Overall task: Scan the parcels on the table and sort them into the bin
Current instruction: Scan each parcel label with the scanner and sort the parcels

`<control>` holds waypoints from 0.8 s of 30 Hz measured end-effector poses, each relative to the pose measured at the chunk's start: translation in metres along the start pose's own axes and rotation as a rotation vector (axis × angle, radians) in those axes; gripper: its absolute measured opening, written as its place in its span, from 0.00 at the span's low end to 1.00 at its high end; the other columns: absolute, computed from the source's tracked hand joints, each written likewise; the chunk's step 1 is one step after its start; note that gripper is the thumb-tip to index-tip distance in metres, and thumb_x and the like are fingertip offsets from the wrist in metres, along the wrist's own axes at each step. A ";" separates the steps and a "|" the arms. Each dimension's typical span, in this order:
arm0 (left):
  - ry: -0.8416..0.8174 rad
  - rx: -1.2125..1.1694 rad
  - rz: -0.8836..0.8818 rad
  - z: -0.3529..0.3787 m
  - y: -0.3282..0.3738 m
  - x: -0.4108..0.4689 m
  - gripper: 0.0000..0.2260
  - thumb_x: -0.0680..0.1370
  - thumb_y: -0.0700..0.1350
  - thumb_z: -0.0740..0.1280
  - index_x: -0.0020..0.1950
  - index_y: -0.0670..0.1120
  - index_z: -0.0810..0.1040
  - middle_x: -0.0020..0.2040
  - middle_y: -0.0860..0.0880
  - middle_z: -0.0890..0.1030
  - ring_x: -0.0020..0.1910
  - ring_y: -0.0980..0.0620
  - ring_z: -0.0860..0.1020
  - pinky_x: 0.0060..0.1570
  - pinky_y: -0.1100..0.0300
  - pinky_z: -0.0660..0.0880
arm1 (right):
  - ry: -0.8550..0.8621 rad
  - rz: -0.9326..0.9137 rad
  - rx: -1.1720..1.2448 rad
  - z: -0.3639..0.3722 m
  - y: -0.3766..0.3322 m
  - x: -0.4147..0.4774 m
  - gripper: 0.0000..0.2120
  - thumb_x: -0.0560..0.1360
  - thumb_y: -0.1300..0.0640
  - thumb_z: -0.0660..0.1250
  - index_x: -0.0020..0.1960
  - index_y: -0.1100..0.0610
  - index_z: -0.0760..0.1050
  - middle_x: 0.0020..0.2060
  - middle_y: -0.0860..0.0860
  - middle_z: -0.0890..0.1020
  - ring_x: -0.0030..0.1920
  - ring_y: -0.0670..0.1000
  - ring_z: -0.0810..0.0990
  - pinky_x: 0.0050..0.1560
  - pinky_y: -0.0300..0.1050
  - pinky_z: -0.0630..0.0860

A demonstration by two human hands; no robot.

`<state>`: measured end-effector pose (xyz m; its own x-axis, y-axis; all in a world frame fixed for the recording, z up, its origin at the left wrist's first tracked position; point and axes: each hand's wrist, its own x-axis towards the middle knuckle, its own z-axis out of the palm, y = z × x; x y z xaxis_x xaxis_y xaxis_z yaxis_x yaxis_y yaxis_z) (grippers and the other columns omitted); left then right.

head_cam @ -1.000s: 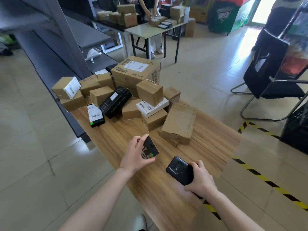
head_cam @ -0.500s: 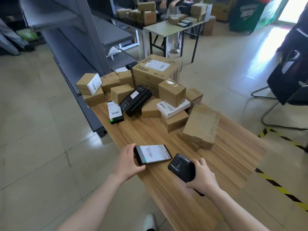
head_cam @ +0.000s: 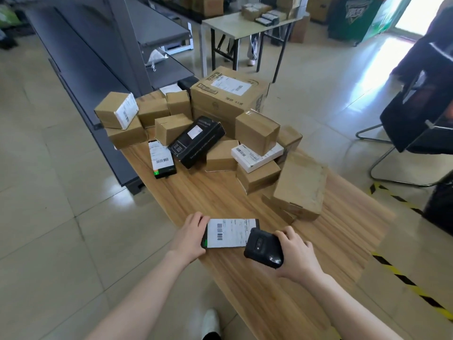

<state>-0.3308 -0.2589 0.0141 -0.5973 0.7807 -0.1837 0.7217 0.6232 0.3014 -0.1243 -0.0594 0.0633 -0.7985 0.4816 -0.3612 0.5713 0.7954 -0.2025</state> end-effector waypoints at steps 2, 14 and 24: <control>-0.008 0.034 0.032 -0.001 -0.002 0.005 0.33 0.69 0.42 0.71 0.71 0.48 0.64 0.67 0.51 0.66 0.68 0.50 0.63 0.55 0.58 0.74 | 0.011 -0.003 -0.049 -0.003 0.001 0.004 0.42 0.61 0.46 0.76 0.71 0.49 0.63 0.62 0.46 0.65 0.63 0.49 0.70 0.60 0.50 0.68; -0.062 0.065 0.114 -0.003 -0.014 0.019 0.37 0.68 0.39 0.71 0.74 0.49 0.61 0.67 0.50 0.66 0.65 0.50 0.64 0.53 0.55 0.76 | 0.017 0.016 -0.100 -0.004 -0.011 0.014 0.42 0.61 0.48 0.76 0.72 0.49 0.62 0.62 0.47 0.64 0.65 0.50 0.69 0.66 0.54 0.66; -0.079 0.106 0.139 -0.003 -0.023 0.026 0.36 0.68 0.41 0.72 0.74 0.50 0.61 0.66 0.51 0.66 0.66 0.50 0.65 0.54 0.55 0.74 | 0.019 0.056 -0.092 -0.006 -0.017 0.011 0.41 0.62 0.48 0.75 0.72 0.49 0.63 0.62 0.47 0.64 0.65 0.49 0.69 0.63 0.52 0.67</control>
<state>-0.3642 -0.2527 0.0054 -0.4630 0.8581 -0.2219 0.8306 0.5074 0.2294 -0.1440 -0.0652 0.0679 -0.7699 0.5321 -0.3525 0.5958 0.7971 -0.0981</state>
